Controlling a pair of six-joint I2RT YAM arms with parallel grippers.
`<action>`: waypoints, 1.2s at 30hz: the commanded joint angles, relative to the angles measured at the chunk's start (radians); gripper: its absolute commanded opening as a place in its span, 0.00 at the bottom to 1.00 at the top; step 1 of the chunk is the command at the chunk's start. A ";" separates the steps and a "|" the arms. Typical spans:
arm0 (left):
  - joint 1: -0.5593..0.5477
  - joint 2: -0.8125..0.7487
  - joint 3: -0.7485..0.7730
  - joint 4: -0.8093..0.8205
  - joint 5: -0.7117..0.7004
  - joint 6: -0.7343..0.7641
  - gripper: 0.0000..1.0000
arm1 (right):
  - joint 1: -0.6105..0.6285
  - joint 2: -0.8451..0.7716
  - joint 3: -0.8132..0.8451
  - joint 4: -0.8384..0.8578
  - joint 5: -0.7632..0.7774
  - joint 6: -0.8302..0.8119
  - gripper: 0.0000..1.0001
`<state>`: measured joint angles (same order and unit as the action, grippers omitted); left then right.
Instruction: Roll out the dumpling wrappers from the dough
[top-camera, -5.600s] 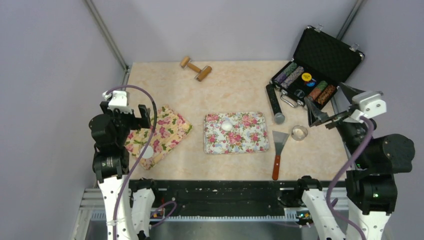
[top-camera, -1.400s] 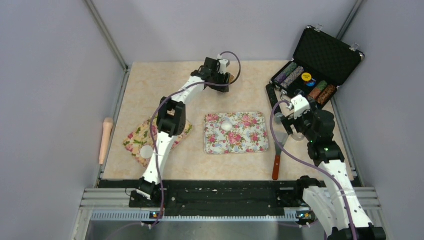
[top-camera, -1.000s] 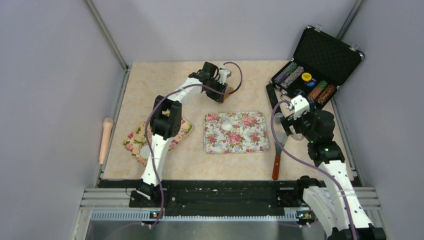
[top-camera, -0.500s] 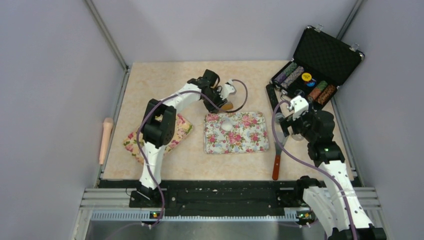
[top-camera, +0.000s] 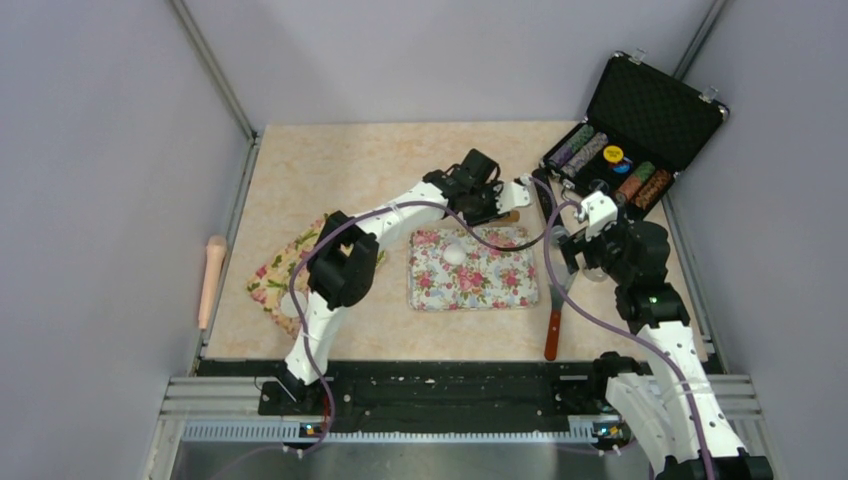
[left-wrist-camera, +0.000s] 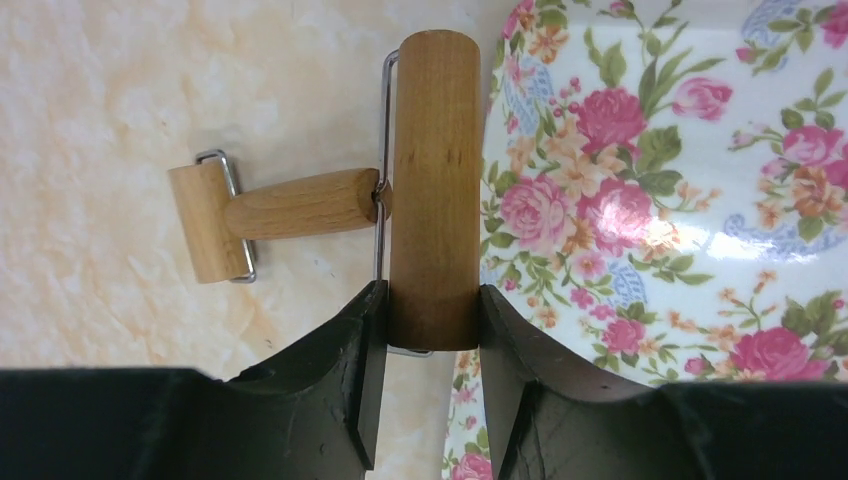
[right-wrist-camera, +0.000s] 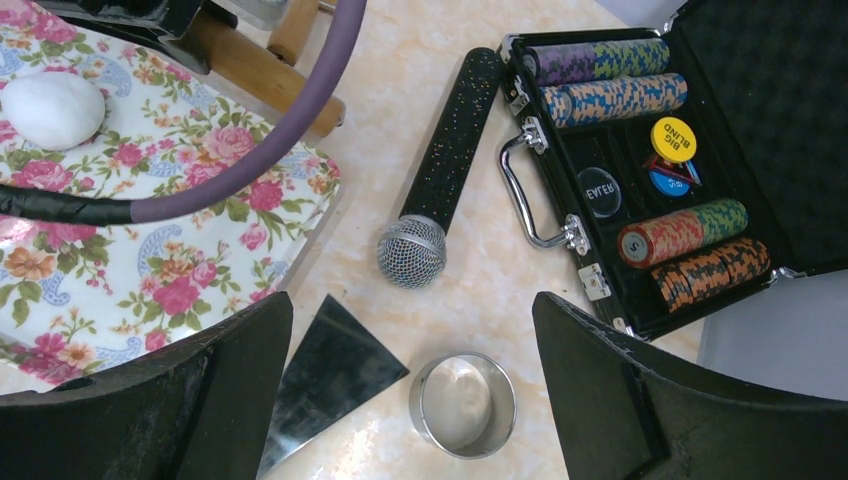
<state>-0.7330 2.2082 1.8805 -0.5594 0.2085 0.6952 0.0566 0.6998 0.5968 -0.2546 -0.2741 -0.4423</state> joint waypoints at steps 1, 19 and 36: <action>0.008 0.003 0.027 0.070 -0.111 0.044 0.42 | 0.000 -0.023 0.025 0.023 -0.018 -0.001 0.89; 0.209 -0.076 -0.025 0.269 -0.431 -0.148 0.48 | -0.001 -0.044 0.022 0.023 -0.050 0.003 0.89; 0.189 0.246 0.396 0.159 -0.286 -1.020 0.99 | 0.000 -0.006 0.023 0.025 -0.014 -0.005 0.88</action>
<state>-0.5510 2.3741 2.2654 -0.3714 -0.0635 -0.1219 0.0563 0.7025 0.5968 -0.2543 -0.2913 -0.4438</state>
